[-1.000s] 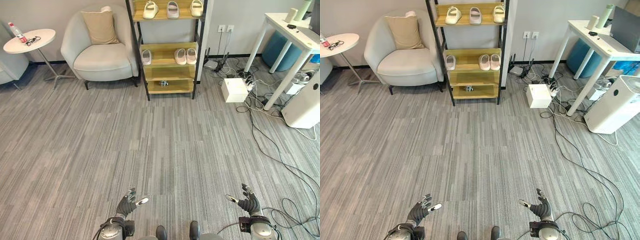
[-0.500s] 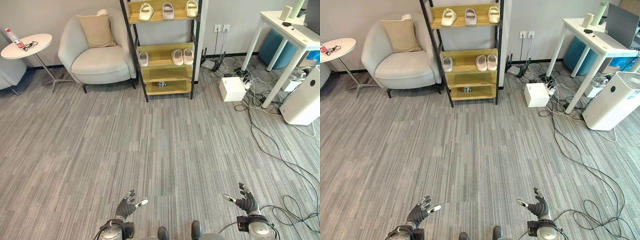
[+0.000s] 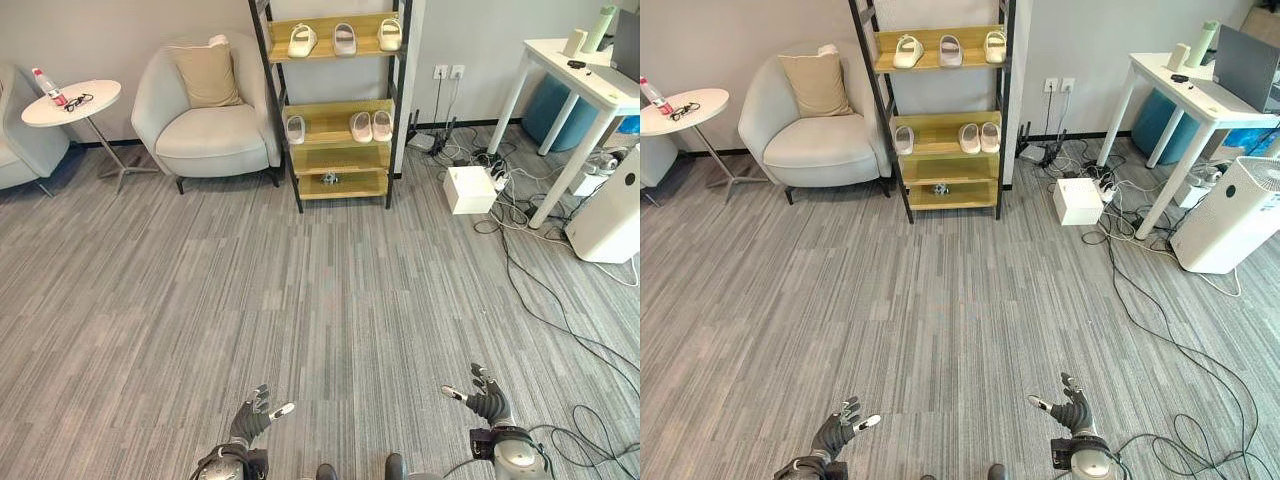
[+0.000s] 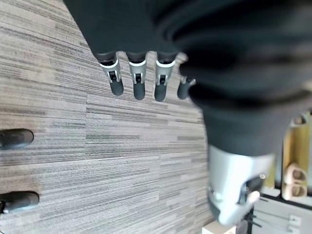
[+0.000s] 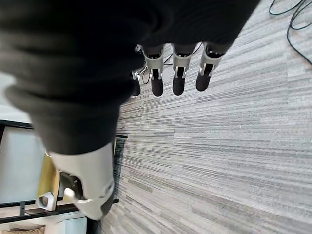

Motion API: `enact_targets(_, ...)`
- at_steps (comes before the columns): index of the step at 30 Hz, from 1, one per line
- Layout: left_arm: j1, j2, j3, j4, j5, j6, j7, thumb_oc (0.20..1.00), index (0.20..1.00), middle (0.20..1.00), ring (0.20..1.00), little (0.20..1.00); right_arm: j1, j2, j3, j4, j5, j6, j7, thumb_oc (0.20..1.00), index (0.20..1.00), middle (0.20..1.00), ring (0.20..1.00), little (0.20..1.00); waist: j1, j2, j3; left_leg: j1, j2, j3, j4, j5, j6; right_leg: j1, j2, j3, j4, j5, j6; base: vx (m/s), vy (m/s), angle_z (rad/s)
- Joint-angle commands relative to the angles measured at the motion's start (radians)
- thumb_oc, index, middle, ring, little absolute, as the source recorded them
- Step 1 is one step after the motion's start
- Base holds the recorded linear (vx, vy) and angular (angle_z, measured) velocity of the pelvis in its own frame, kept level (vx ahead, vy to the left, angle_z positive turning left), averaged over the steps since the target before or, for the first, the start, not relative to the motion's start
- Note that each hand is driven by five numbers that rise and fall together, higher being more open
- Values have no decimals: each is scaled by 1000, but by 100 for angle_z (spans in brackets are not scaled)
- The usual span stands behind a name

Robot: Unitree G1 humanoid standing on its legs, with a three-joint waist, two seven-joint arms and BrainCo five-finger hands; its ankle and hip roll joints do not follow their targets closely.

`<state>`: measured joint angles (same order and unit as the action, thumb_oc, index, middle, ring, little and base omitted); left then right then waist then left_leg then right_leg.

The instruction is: Arrange the slippers neatly on the shoe rack.

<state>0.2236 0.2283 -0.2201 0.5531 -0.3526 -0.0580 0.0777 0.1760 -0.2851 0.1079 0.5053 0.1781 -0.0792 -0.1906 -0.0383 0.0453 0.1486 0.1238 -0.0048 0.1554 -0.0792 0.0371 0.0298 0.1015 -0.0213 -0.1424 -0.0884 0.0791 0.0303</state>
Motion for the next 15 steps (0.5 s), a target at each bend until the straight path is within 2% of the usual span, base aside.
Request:
enact_targets(1, -44, 13, 38, 6, -28, -31, -12, 1000, 1000, 1000, 1000, 1000, -30, 16, 12, 2, 44, -27, 22, 1000, 1000, 1000, 1000, 1000, 15, -44, 1, 5, 70, -50, -8, -72, -75, 14, -117, 10, 1, -90, 114, 33, 26, -1)
enact_targets(6, -45, 18, 56, 8, -37, -28, -7, 1000, 1000, 1000, 1000, 1000, -44, 5, 18, -7, 26, -19, 22, 1000, 1000, 1000, 1000, 1000, 22, -52, 22, -2, 65, -57, -8, -70, -70, 8, -121, 12, 1, -85, 118, 17, 46, 0)
enact_targets(7, -44, 29, 63, 1, -38, -32, -3, 1000, 1000, 1000, 1000, 1000, -64, -6, 19, -13, 21, -19, 19, 1000, 1000, 1000, 1000, 1000, 32, -66, 50, -43, 60, -67, 54, -87, -63, -3, -129, 14, 11, -84, 119, -101, 110, 1)
enact_targets(8, -35, 53, 72, -29, -24, -32, -7, 1000, 1000, 1000, 1000, 1000, -72, -18, 7, -27, 12, -17, 16, 1000, 1000, 1000, 1000, 1000, 43, -79, 76, -105, 48, -71, 121, -108, -47, -53, -145, 11, 84, -96, 122, -120, 166, 0)
enact_targets(9, -35, 60, 79, -31, -18, -32, -9, 1000, 1000, 1000, 1000, 1000, -73, -20, -1, -31, 1, -15, 18, 1000, 1000, 1000, 1000, 1000, 45, -80, 83, -117, 43, -69, 130, -117, -38, -90, -152, 12, 151, -102, 133, -91, 127, -6)
enact_targets(10, -35, 60, 79, -31, -18, -32, -9, 1000, 1000, 1000, 1000, 1000, -74, -20, -2, -31, 0, -15, 18, 1000, 1000, 1000, 1000, 1000, 46, -81, 81, -121, 42, -68, 132, -118, -37, -96, -153, 13, 156, -105, 134, -25, 166, 4)
enact_targets(11, -39, 62, 87, -28, -23, -29, -10, 1000, 1000, 1000, 1000, 1000, -75, -16, -10, -37, -6, -11, 15, 1000, 1000, 1000, 1000, 1000, 45, -78, 95, -126, 36, -61, 132, -129, -25, -180, -177, 5, 303, -90, 164, -17, 174, -10)
enact_targets(12, -46, 65, 87, -27, -22, -30, -8, 1000, 1000, 1000, 1000, 1000, -80, -17, -8, -38, -13, -9, 11, 1000, 1000, 1000, 1000, 1000, 37, -78, 117, -115, 35, -52, 130, -134, -16, -218, -193, 3, 391, -50, 186, 16, 215, 4)
enact_targets(14, -57, 69, 82, -24, -14, -31, -8, 1000, 1000, 1000, 1000, 1000, -73, -16, -10, -57, -25, -5, 13, 1000, 1000, 1000, 1000, 1000, 30, -67, 135, -93, 41, -50, 120, -145, -9, -278, -206, 1, 505, -28, 191, 146, 120, 0)
enact_targets(15, -66, 65, 78, -30, -11, -34, -10, 1000, 1000, 1000, 1000, 1000, -72, -15, -13, -63, -26, -8, 12, 1000, 1000, 1000, 1000, 1000, 25, -67, 140, -59, 38, -47, 105, -158, -11, -298, -218, -16, 495, -23, 183, 379, 33, 6)
